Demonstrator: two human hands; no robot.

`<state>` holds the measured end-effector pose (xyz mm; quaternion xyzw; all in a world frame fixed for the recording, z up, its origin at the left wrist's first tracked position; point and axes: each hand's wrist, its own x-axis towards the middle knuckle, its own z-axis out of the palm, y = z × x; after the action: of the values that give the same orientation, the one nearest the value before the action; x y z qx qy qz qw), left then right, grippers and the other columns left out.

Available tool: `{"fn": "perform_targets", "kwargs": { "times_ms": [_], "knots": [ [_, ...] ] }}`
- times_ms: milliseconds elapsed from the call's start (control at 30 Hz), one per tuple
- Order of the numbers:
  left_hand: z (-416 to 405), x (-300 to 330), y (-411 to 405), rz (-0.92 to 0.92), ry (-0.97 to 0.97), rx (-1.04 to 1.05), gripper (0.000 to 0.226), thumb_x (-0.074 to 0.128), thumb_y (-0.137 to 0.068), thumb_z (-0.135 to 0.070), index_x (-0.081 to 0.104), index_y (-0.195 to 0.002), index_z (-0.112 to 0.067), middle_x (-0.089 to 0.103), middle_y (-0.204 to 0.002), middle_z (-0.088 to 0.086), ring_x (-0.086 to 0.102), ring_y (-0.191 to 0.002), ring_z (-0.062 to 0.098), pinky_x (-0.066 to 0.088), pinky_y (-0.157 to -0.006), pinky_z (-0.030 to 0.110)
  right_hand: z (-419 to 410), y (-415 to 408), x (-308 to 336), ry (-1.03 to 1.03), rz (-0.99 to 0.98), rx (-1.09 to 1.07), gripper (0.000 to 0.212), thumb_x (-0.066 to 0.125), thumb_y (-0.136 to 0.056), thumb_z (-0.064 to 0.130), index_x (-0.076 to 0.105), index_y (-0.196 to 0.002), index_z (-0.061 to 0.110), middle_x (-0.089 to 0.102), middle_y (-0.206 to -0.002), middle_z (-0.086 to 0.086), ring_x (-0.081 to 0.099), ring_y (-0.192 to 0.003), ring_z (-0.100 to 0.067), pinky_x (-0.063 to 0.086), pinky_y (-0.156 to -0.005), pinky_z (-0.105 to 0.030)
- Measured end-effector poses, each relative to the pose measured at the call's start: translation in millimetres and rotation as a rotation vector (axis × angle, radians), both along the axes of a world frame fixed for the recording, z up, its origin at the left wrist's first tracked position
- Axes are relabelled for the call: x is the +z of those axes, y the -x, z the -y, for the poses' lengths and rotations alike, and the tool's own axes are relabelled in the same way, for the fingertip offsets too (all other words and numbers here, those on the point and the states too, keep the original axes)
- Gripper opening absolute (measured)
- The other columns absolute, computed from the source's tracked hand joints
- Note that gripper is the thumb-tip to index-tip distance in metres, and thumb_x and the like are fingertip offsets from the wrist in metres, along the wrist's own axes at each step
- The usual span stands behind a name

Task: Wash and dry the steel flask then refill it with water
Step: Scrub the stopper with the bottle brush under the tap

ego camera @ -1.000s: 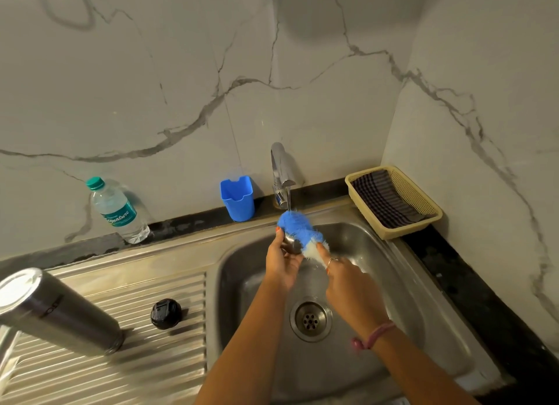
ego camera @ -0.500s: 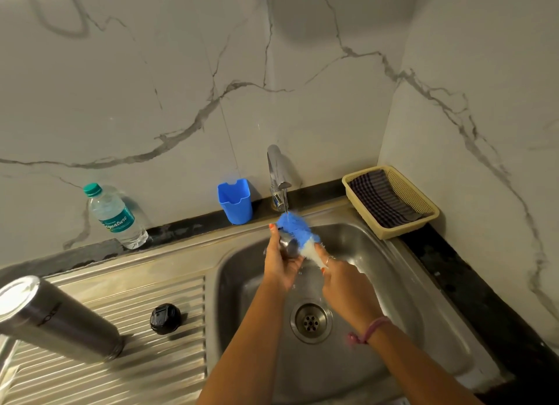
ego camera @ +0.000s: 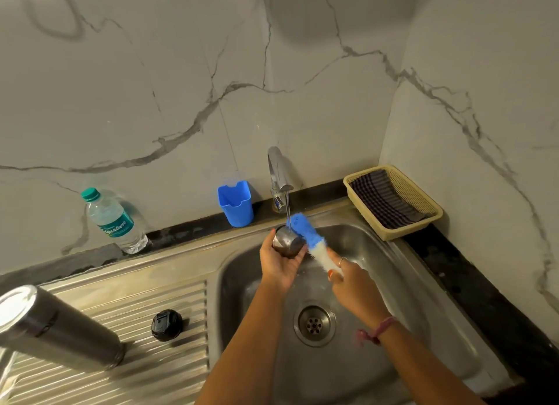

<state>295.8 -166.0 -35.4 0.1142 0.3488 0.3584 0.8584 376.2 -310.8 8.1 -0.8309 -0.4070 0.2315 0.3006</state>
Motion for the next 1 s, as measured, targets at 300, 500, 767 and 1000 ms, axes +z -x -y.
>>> {"fn": "perform_targets", "kwargs": {
  "times_ms": [300, 500, 767, 1000],
  "knots": [
    [-4, -2, 2, -0.030, -0.055, -0.095, 0.039, 0.058, -0.098, -0.031, 0.054, -0.127, -0.006, 0.065, -0.122, 0.026, 0.064, -0.113, 0.041, 0.054, -0.090, 0.055, -6, -2, -3, -0.007, -0.029, -0.017, 0.053, 0.045, -0.099, 0.019, 0.029, -0.148, 0.032, 0.063, -0.113, -0.007, 0.061, -0.092, -0.016, 0.050, -0.076, -0.027],
    [-8, -8, 5, -0.036, -0.033, -0.039, 0.039, 0.053, -0.100, -0.027, 0.056, -0.130, -0.003, 0.066, -0.122, 0.022, 0.062, -0.117, 0.036, 0.044, -0.108, 0.051, 0, 12, -2, -0.021, 0.043, 0.067, 0.055, 0.042, -0.100, 0.022, 0.022, -0.148, 0.038, 0.053, -0.090, 0.005, 0.053, -0.074, -0.006, 0.039, -0.060, -0.014],
    [-4, -8, 3, -0.028, -0.003, 0.006, 0.028, 0.051, -0.103, -0.019, 0.055, -0.122, 0.000, 0.066, -0.111, 0.019, 0.063, -0.112, 0.034, 0.056, -0.090, 0.053, -4, 18, 4, 0.047, 0.217, 0.072, 0.066, 0.044, -0.096, 0.016, 0.013, -0.148, 0.043, 0.059, -0.096, 0.003, 0.051, -0.070, -0.009, 0.039, -0.059, -0.021],
    [-3, -7, 2, -0.087, -0.042, -0.021, 0.031, 0.047, -0.103, -0.018, 0.054, -0.128, 0.000, 0.063, -0.126, 0.023, 0.064, -0.111, 0.033, 0.052, -0.097, 0.046, -6, 2, 6, 0.107, 0.312, 0.002, 0.071, 0.043, -0.096, 0.012, 0.008, -0.150, 0.042, 0.055, -0.099, 0.004, 0.052, -0.070, -0.009, 0.044, -0.058, -0.022]
  ]
}}
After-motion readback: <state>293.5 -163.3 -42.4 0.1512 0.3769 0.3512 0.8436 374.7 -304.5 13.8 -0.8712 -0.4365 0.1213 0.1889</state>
